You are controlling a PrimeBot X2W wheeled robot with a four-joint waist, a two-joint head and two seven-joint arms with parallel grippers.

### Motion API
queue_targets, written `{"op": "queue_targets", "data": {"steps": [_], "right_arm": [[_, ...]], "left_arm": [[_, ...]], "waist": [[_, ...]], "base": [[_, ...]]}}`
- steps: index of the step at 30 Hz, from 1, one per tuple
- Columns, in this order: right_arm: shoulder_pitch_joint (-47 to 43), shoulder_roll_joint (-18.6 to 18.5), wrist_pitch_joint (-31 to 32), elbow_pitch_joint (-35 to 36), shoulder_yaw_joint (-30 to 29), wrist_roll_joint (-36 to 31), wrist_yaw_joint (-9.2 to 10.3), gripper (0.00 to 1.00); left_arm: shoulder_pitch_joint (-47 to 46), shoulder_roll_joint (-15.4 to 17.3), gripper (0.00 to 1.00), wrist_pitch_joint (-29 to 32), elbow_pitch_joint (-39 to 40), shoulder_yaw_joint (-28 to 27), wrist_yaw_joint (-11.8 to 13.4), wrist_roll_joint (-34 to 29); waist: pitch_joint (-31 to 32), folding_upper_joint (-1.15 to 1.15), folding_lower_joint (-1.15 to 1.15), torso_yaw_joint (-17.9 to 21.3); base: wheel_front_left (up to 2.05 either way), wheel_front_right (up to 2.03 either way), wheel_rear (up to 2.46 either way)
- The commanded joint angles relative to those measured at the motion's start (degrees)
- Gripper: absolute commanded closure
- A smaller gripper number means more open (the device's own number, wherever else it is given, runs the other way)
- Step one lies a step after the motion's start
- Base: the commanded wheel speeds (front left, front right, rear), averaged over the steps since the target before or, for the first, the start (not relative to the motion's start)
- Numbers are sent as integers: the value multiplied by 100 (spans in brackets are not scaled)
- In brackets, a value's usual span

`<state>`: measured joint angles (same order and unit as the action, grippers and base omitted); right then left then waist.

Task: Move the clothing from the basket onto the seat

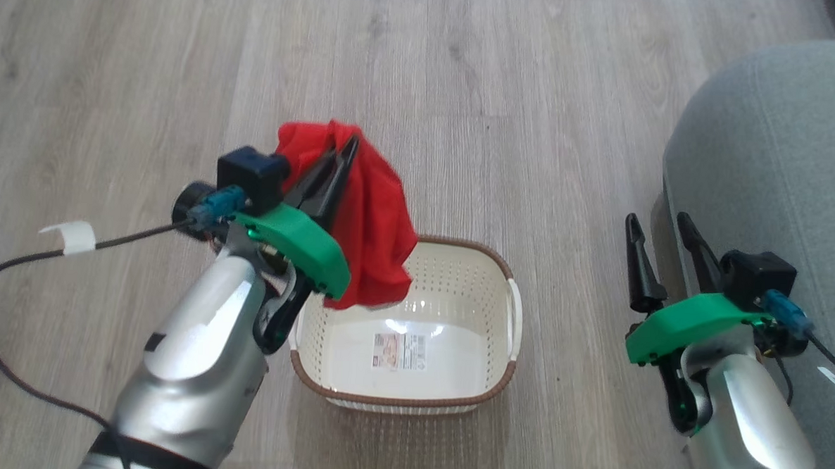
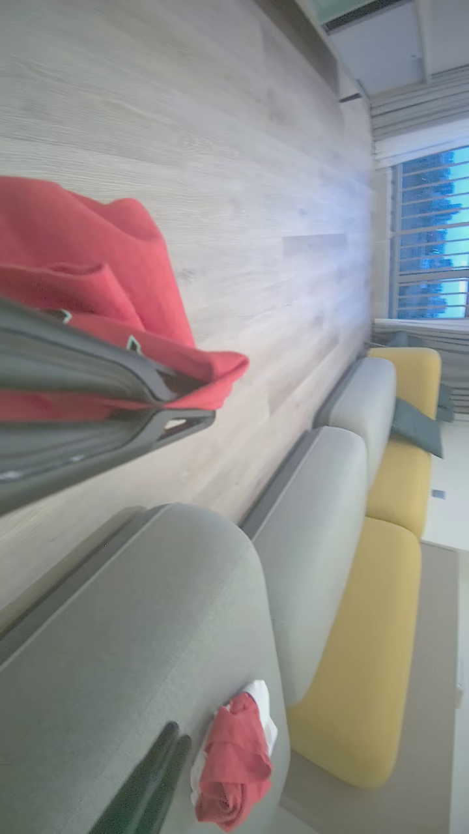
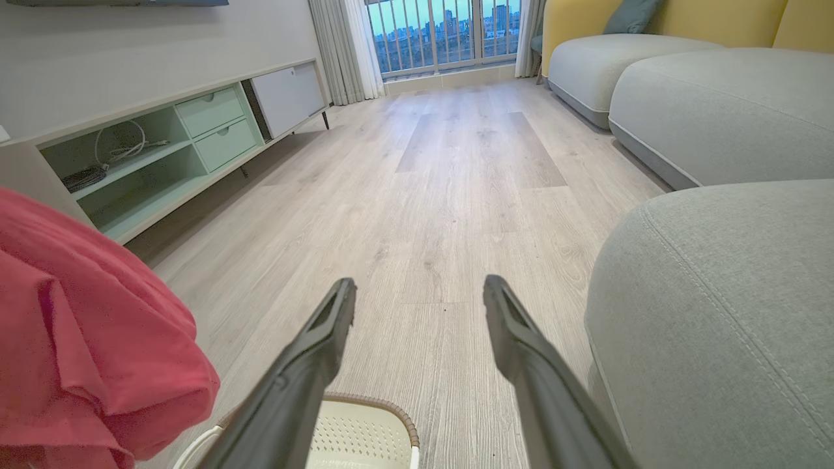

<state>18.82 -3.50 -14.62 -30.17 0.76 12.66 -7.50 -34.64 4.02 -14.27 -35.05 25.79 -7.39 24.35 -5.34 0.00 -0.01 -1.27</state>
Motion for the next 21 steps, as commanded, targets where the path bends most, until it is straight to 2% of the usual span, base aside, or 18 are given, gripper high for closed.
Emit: {"op": "queue_targets", "data": {"steps": [1,12,21], "right_arm": [[60,16,-38,137,169,35,1,0],[-96,-2,-38,31,226,64,1,0],[-46,14,-38,99,330,232,1,0]], "left_arm": [[-220,125,100,-73,442,-238,4,-79],[-613,256,100,-69,1949,-425,54,-298],[-643,249,100,76,2460,-310,116,-292]], "waist": [[117,0,1,-20],[263,0,1,-63],[251,0,1,-103]], "base": [[0,0,0],[0,0,0],[0,0,0]]}}
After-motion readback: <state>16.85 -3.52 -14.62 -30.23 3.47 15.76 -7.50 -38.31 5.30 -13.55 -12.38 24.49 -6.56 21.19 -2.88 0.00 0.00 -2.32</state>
